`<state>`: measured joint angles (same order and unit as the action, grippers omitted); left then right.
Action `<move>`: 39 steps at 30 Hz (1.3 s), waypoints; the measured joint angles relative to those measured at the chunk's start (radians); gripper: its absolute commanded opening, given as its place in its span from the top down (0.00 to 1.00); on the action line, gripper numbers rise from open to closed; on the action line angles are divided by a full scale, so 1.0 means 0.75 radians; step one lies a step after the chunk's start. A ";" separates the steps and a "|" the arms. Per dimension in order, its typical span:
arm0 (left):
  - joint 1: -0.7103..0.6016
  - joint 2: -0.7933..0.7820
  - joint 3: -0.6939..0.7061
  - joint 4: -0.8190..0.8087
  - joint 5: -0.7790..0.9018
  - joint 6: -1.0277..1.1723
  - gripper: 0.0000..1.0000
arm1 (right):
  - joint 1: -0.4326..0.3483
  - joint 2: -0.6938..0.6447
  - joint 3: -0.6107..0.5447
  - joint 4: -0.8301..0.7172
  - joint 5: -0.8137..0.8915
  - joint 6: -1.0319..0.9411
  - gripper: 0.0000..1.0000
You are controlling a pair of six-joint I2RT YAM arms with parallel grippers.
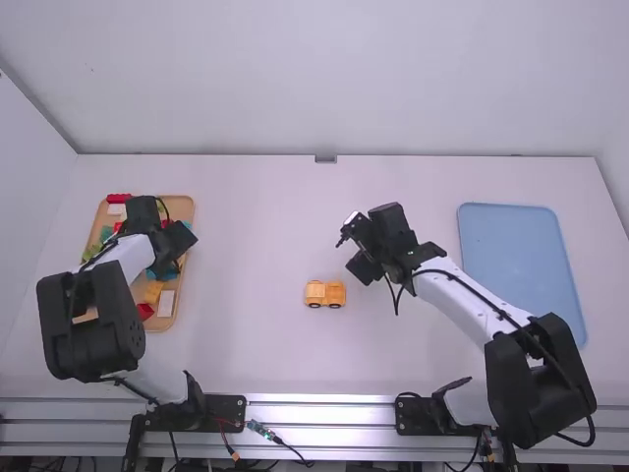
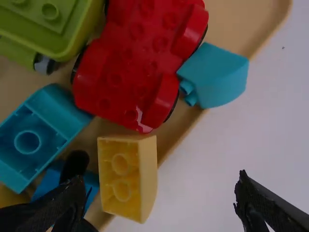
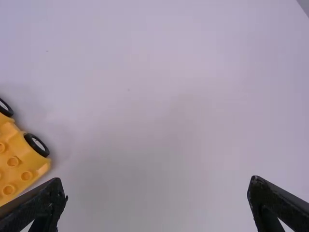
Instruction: Assemble lego blocks to make yellow taxi
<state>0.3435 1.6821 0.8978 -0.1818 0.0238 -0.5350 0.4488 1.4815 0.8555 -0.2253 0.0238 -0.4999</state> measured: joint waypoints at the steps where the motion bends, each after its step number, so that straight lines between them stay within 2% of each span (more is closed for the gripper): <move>1: -0.001 -0.001 -0.004 0.005 -0.002 -0.001 0.19 | 0.000 0.000 0.000 0.000 -0.003 -0.001 0.01; 12: -0.001 0.000 -0.101 0.157 -0.021 -0.032 0.16 | 0.000 0.000 0.000 0.000 -0.001 -0.001 0.01; 28: -0.001 0.024 -0.175 0.338 -0.032 -0.061 0.19 | 0.000 0.000 0.000 0.000 -0.006 0.000 0.01; 32: -0.001 0.023 -0.175 0.320 -0.017 -0.060 0.18 | 0.000 0.000 0.000 0.001 -0.004 0.000 0.01; 35: 0.002 0.023 -0.155 0.251 0.002 -0.061 0.12 | 0.000 0.000 0.000 0.001 -0.004 -0.001 0.01; 39: 0.028 0.023 -0.046 -0.009 0.038 -0.061 0.08 | 0.000 0.000 0.000 0.001 -0.001 -0.001 0.01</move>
<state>0.3645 1.6997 0.8631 -0.1886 0.0521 -0.5804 0.4488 1.4815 0.8555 -0.2249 0.0231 -0.5003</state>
